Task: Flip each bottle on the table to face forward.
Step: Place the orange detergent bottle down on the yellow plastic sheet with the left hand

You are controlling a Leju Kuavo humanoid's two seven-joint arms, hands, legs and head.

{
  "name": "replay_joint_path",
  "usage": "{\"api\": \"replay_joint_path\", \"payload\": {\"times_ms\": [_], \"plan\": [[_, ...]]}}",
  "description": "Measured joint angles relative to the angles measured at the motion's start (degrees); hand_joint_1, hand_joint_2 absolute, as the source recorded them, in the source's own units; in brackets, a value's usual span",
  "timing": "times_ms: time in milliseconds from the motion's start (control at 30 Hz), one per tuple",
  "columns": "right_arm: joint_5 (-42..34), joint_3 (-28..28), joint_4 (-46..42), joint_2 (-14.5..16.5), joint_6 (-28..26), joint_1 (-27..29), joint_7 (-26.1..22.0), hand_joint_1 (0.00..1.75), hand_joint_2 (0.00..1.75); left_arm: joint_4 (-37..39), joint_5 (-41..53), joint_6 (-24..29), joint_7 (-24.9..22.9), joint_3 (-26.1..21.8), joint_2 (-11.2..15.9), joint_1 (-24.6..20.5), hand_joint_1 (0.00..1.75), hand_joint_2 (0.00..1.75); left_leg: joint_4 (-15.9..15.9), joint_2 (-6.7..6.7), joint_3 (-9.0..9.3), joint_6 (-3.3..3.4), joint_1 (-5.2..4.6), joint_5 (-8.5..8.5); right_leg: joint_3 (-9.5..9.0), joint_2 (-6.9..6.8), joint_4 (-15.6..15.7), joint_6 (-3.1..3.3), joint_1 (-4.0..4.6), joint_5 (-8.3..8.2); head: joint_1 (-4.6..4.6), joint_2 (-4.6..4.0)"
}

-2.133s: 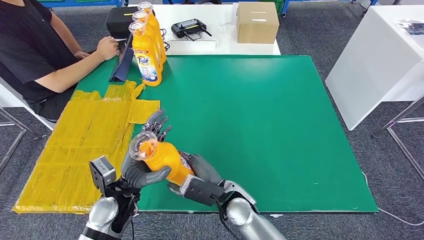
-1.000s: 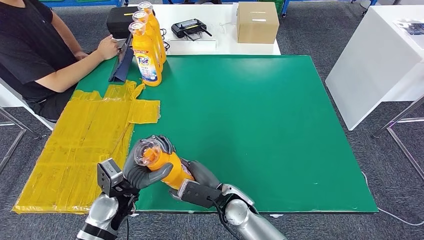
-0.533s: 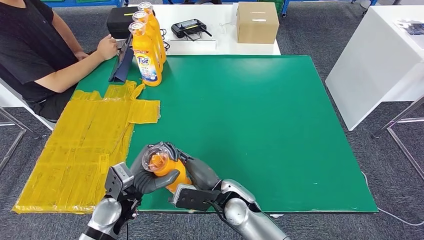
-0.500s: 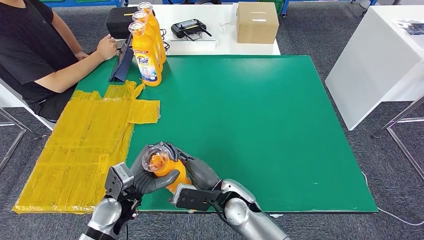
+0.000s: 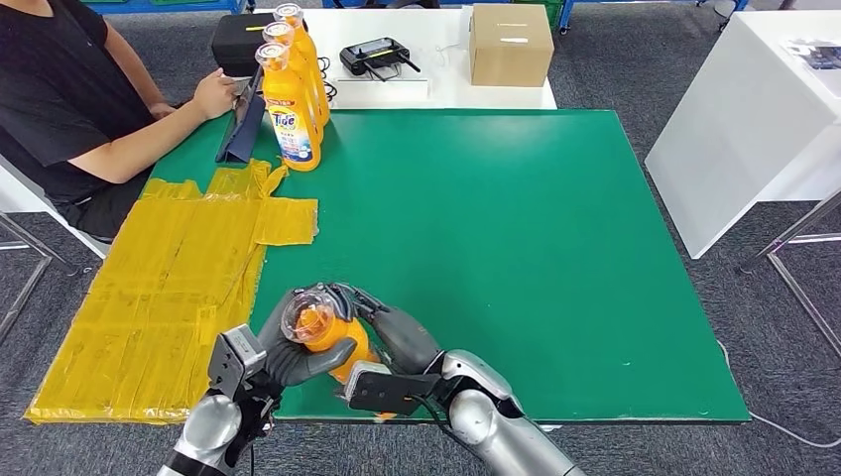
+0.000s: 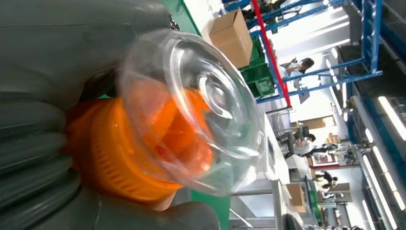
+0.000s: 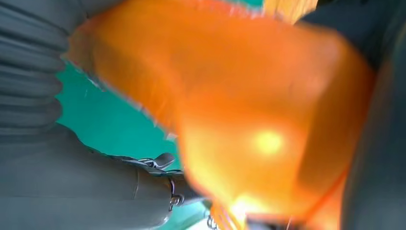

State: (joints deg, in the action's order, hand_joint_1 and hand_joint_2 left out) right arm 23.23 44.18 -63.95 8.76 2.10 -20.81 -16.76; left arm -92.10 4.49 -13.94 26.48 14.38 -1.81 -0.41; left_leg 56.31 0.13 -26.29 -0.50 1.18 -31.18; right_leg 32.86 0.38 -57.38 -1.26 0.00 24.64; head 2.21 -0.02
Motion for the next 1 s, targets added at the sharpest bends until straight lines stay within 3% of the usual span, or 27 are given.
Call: {"api": "replay_joint_path", "payload": {"times_ms": [133,200,267,367,433,700,900,1000], "plan": [[0.4,-1.8,-4.6,-2.7,0.0,0.2,0.3,0.0,0.0,-1.6,2.4,2.2,1.2,-0.2,0.0,1.0,1.75,1.75,0.0,-0.02,0.0,0.0,-0.01,0.0,0.0,0.0,0.0,0.0,-0.01,0.0,0.01,0.0],[0.3,-3.9,-7.5,-4.5,0.0,0.6,0.4,0.0,0.0,-2.9,7.4,6.1,2.5,-0.6,0.0,2.0,1.75,1.75,0.0,-0.01,0.01,0.0,-0.03,0.0,0.01,0.0,0.0,0.0,-0.02,0.0,0.02,0.0],[0.0,-6.5,-10.7,-6.5,0.0,1.2,0.3,0.0,0.0,-4.6,17.4,15.1,3.8,-1.4,-0.4,2.9,1.75,1.75,0.0,-0.02,0.0,0.0,-0.06,0.0,0.02,0.0,0.0,0.0,-0.03,0.0,0.0,0.0],[-1.1,-9.9,-15.1,-9.6,0.7,2.3,-0.2,0.0,0.0,-7.5,37.9,36.7,3.2,-3.4,-1.1,2.7,1.75,1.75,0.0,-0.02,0.0,0.01,-0.06,-0.01,0.02,0.0,0.0,0.0,-0.05,0.0,0.0,0.0],[-1.7,-11.7,-17.2,-11.1,1.2,2.8,-0.3,0.0,0.0,-9.0,44.5,45.4,2.1,-4.7,-1.1,2.2,1.75,1.75,0.0,-0.01,0.01,0.02,-0.06,-0.02,0.01,0.0,0.0,0.0,-0.05,0.0,0.01,0.0],[-2.6,-14.5,-20.4,-13.7,1.4,4.2,-0.9,0.0,0.0,-9.9,52.0,50.6,0.5,-6.9,-1.2,2.0,1.75,1.75,0.0,0.0,0.03,0.01,-0.03,-0.01,0.01,0.01,0.0,0.0,-0.02,0.0,0.02,0.0],[-4.9,-15.2,-21.0,-14.7,2.0,4.5,-1.6,0.0,0.0,-9.7,73.5,53.7,-3.7,-10.1,-3.2,1.6,1.75,1.75,0.0,0.01,0.01,0.01,-0.05,-0.01,0.01,0.01,0.0,0.0,-0.04,0.0,0.01,0.0],[-6.3,-15.4,-21.0,-15.2,2.8,4.1,-2.0,0.0,0.0,-7.6,81.9,53.8,-10.4,-11.5,-2.3,0.5,1.75,1.75,0.0,0.01,0.01,0.01,-0.06,-0.01,0.01,0.01,0.0,0.0,-0.05,-0.01,0.0,0.0]]}}
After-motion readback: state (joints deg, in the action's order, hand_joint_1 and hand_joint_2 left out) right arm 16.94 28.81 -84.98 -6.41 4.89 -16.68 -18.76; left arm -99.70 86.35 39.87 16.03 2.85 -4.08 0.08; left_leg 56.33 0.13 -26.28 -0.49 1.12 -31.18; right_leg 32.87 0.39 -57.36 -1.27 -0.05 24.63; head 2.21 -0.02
